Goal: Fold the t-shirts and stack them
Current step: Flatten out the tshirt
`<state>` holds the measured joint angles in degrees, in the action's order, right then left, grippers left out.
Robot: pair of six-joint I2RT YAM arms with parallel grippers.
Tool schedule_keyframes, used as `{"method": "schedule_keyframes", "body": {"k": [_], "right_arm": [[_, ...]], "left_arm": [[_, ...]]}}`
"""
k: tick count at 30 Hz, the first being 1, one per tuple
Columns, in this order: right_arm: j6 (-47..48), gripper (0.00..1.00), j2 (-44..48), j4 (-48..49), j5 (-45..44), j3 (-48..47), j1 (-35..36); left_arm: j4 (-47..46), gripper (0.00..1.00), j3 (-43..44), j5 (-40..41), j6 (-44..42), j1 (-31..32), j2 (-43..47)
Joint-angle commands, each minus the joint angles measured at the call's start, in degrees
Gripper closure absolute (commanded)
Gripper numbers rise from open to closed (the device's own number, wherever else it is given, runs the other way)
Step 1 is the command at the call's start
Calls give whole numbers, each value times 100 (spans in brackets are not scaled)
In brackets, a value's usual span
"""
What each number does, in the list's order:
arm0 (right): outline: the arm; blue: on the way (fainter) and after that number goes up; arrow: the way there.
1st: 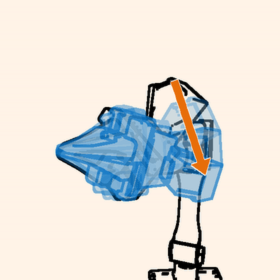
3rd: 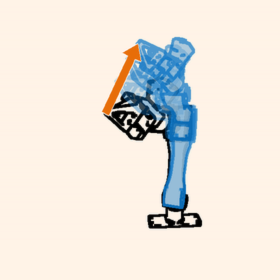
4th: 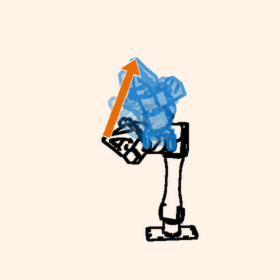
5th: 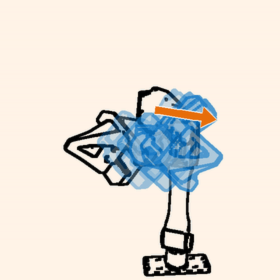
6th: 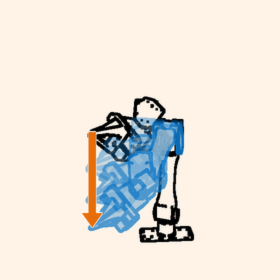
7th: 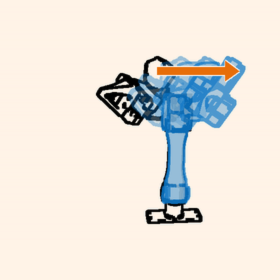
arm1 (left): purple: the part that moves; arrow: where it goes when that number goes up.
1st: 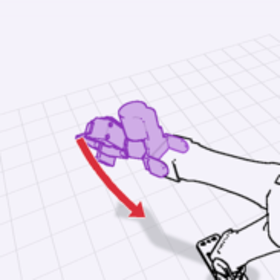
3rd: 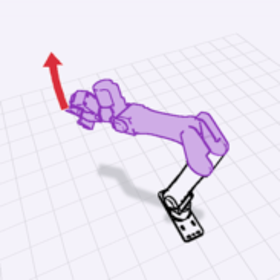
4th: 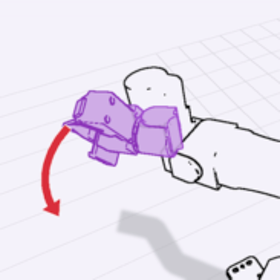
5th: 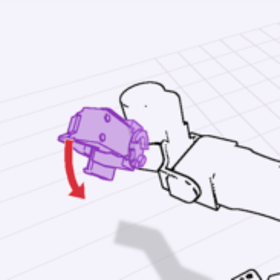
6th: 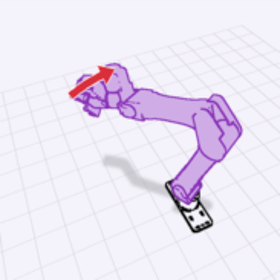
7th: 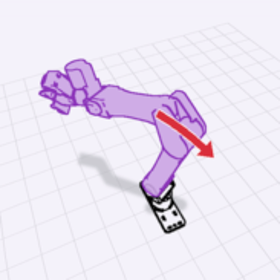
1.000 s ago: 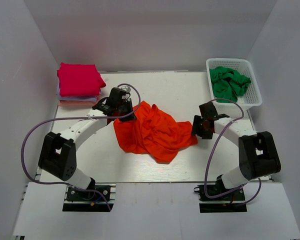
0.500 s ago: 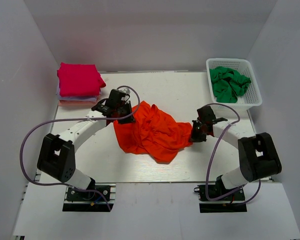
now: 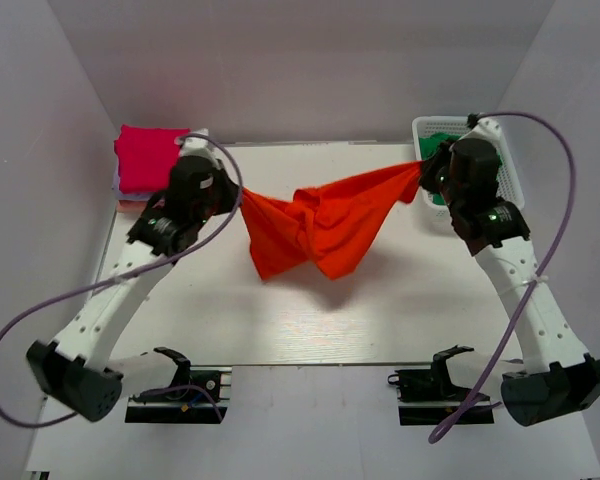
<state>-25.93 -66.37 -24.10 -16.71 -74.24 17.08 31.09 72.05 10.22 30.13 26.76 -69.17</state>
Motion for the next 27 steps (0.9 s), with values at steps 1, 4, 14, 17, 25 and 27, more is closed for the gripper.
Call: {"method": "schedule_keyframes", "body": {"k": [1, 4, 14, 17, 25, 27], "right_arm": [[263, 100, 53, -341, -1350, -695, -108], [483, 100, 89, -385, -1982, -1197, -143], [1468, 100, 396, -254, -2767, -2762, -135], [1644, 100, 650, -148, -2532, -2815, -144], [1706, 100, 1038, -288, -1941, -2772, -144], [1706, 100, 1073, -315, -1889, -2728, -135]], "left_arm": [[45, 100, 537, 1454, 133, -40, 772], [353, 100, 801, 2378, 81, -40, 1141], [134, 100, 1021, 3012, -157, -40, 1985], [134, 100, 1074, 2943, -157, -40, 2249], [379, 100, 1592, 2793, -157, -40, 2311], [450, 100, 1662, 2793, -104, -40, 2250]]}}
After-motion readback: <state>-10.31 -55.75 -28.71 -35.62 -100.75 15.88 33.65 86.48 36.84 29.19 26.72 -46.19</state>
